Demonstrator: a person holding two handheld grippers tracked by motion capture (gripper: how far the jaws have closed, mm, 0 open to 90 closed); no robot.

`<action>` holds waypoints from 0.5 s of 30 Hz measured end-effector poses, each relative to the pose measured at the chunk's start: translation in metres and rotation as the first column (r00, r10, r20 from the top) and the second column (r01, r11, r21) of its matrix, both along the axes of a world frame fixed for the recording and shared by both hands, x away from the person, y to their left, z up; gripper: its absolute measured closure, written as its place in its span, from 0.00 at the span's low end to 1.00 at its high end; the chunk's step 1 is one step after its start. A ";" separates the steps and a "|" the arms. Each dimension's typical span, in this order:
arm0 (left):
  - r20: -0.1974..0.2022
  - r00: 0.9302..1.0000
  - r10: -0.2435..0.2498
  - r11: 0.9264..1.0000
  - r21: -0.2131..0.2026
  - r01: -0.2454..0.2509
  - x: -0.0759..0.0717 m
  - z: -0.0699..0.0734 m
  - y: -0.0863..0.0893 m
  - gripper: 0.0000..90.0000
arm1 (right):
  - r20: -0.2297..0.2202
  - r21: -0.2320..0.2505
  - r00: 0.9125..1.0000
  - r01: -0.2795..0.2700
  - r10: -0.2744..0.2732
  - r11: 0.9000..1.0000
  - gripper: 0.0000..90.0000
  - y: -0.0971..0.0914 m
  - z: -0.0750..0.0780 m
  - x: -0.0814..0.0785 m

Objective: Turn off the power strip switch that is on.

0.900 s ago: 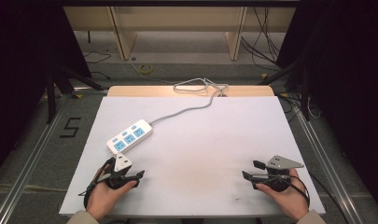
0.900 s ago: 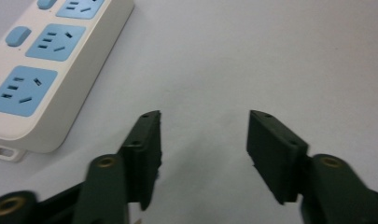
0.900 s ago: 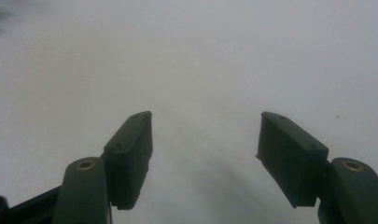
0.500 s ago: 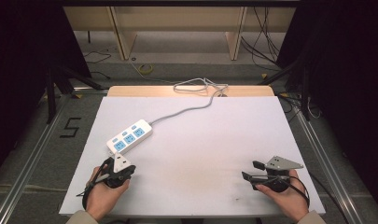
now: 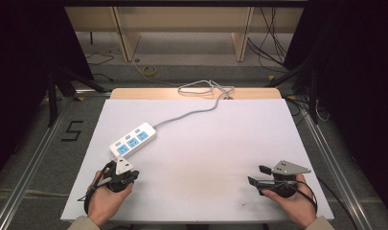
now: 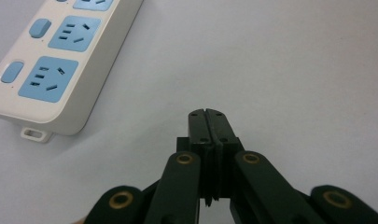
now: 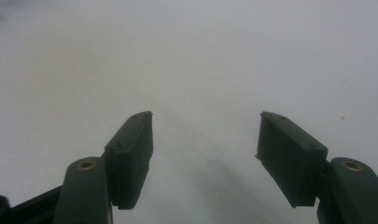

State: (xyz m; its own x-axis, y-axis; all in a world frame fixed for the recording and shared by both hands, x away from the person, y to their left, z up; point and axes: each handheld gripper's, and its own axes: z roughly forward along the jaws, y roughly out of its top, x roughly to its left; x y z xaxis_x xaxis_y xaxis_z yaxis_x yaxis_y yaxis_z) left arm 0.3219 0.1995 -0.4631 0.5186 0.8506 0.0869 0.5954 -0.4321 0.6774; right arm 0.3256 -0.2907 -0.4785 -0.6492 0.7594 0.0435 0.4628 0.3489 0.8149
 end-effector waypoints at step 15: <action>-0.002 0.999 0.050 0.999 0.001 -0.050 0.003 0.006 0.007 1.00 | 0.001 -0.002 1.000 0.000 0.000 1.000 0.40 0.001 0.000 0.000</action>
State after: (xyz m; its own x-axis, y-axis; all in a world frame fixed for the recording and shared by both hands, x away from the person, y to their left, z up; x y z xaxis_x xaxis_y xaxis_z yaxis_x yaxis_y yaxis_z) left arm 0.3247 0.2066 -0.4572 0.4758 0.8753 0.0866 0.6171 -0.4024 0.6762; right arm 0.3256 -0.2902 -0.4787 -0.6489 0.7597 0.0420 0.4625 0.3500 0.8146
